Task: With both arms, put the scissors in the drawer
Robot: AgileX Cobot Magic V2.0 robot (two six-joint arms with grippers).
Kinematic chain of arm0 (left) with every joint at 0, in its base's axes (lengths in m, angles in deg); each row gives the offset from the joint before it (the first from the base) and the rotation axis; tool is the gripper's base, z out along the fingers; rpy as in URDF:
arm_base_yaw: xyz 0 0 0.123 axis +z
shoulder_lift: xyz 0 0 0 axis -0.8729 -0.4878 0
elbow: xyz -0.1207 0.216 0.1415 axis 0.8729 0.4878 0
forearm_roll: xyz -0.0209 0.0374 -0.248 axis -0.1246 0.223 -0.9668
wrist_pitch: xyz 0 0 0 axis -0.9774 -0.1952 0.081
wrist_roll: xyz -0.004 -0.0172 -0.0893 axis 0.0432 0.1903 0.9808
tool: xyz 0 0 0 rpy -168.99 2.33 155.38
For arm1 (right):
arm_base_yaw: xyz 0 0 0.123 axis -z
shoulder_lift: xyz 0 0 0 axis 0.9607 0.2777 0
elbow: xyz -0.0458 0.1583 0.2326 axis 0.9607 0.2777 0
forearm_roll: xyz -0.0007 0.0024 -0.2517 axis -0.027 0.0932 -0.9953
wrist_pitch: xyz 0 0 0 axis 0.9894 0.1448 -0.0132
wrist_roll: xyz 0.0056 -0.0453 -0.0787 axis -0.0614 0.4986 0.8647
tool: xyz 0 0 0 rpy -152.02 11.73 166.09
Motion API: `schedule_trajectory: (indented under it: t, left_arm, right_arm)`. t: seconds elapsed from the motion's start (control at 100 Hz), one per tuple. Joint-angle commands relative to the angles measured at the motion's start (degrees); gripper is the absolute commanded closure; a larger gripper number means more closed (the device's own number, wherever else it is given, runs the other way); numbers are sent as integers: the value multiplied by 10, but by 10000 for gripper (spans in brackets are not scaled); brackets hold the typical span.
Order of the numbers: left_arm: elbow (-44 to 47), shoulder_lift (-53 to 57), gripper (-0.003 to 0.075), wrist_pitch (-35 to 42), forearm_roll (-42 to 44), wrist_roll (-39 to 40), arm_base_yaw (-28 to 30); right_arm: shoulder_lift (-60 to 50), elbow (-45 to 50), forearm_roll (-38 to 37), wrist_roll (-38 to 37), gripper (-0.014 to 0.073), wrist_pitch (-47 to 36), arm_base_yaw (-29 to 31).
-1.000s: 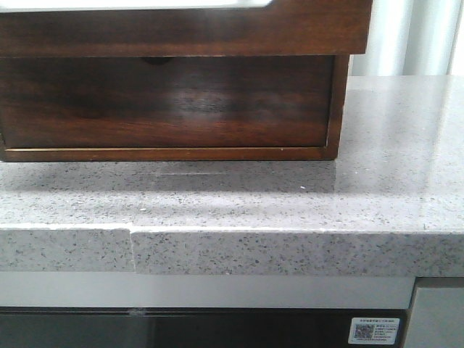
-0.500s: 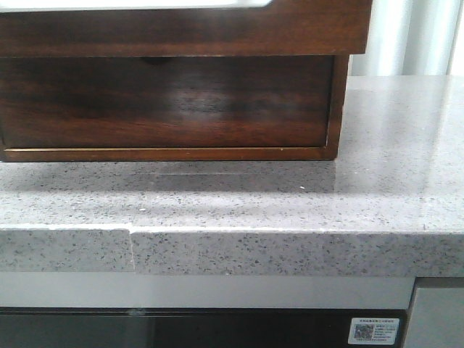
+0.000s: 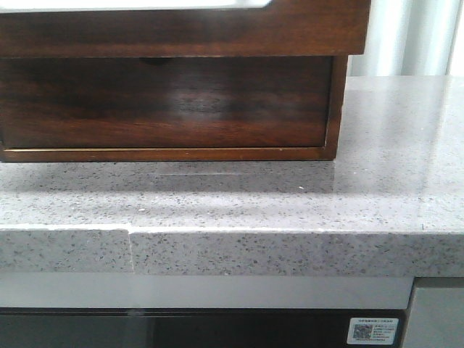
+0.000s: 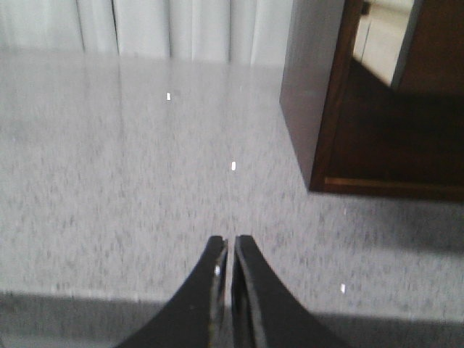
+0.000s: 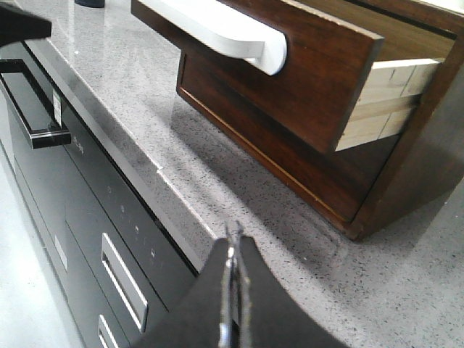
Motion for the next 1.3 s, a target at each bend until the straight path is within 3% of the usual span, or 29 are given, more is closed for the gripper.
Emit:
schedule_trajectory:
  t: [0.0, 0.14, 1.12, 1.29]
  left_arm:
    - [14, 17, 739, -1, 18, 24, 2]
    - [14, 17, 739, -49, 14, 24, -1]
    - [13, 17, 739, -49, 14, 24, -1]
    - [13, 17, 739, -49, 14, 24, -1]
  right_arm:
    - [6, -15, 3, -1, 655, -41, 0]
    - [6, -15, 3, -1, 655, -41, 0]
    - [6, -12, -8, -1, 655, -43, 0]
    - [11, -2, -3, -1, 655, -121, 19]
